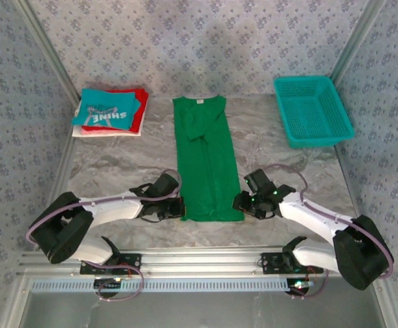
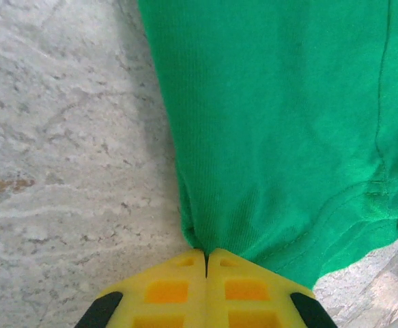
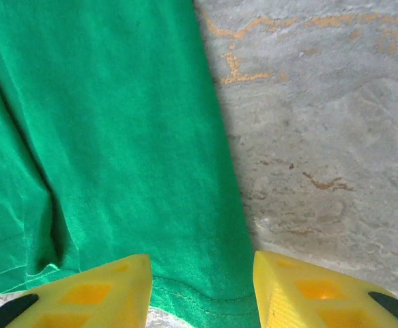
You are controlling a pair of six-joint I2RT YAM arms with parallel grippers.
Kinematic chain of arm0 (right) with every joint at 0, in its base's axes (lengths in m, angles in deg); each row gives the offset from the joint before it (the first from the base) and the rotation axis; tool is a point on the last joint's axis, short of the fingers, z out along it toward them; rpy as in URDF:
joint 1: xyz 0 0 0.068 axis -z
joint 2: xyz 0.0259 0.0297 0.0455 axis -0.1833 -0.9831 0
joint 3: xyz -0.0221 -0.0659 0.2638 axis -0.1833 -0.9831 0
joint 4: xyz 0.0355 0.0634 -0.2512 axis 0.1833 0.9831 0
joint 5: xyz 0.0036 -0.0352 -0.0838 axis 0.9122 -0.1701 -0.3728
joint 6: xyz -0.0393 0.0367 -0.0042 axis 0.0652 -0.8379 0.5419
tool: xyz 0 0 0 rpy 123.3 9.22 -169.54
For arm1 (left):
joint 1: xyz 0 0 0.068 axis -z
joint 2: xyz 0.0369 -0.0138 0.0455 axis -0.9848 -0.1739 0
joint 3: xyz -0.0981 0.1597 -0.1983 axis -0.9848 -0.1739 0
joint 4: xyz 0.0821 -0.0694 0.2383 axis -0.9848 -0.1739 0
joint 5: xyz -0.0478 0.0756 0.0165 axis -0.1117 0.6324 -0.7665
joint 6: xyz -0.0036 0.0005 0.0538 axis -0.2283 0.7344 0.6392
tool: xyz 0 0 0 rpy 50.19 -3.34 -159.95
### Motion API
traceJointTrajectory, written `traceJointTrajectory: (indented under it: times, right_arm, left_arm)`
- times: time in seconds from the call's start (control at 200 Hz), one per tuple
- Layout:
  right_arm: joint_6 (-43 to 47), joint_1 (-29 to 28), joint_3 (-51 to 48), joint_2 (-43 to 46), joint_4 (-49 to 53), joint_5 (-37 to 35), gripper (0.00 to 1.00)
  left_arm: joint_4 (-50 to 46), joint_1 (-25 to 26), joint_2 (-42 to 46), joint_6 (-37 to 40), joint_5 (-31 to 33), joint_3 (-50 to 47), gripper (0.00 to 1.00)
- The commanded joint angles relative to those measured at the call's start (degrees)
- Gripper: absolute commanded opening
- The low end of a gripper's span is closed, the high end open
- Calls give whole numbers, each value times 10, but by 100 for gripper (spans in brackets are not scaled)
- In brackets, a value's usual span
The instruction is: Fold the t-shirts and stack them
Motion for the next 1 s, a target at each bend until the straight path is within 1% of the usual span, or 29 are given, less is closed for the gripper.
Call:
traceJointTrajectory:
  times: [0.0, 0.175, 0.25, 0.4, 0.715, 0.78, 0.834, 0.869, 0.909, 0.994]
  right_arm:
    - [7, 6, -7, -5, 3, 13, 45]
    - [11, 5, -9, -29, -24, 31, 45]
    - [12, 0, -7, -38, -41, 43, 45]
    - [10, -5, -8, -48, -43, 47, 44]
    - [-4, -17, -26, -41, -57, 72, 38]
    - [-6, -23, -29, -41, -56, 73, 38]
    - [-8, -26, -32, -43, -56, 73, 41]
    - [-8, -26, -34, -44, -56, 75, 41]
    - [-8, -27, -34, -45, -57, 76, 38]
    - [-9, -28, -30, -44, -59, 73, 26]
  left_arm:
    - [-6, -7, 30, -1, 14, -12, 0]
    - [-17, -18, 66, -2, 30, -28, 0]
    - [-11, -21, 63, -1, 27, -34, 0]
    - [7, -21, 52, -5, 19, -41, 0]
    - [1, -27, 61, -10, 30, -50, 0]
    - [2, -28, 64, -12, 31, -54, 0]
    - [3, -29, 68, -13, 32, -57, 0]
    - [3, -29, 71, -13, 34, -60, 0]
    - [4, -29, 73, -14, 34, -62, 0]
    - [9, -30, 79, -12, 32, -67, 0]
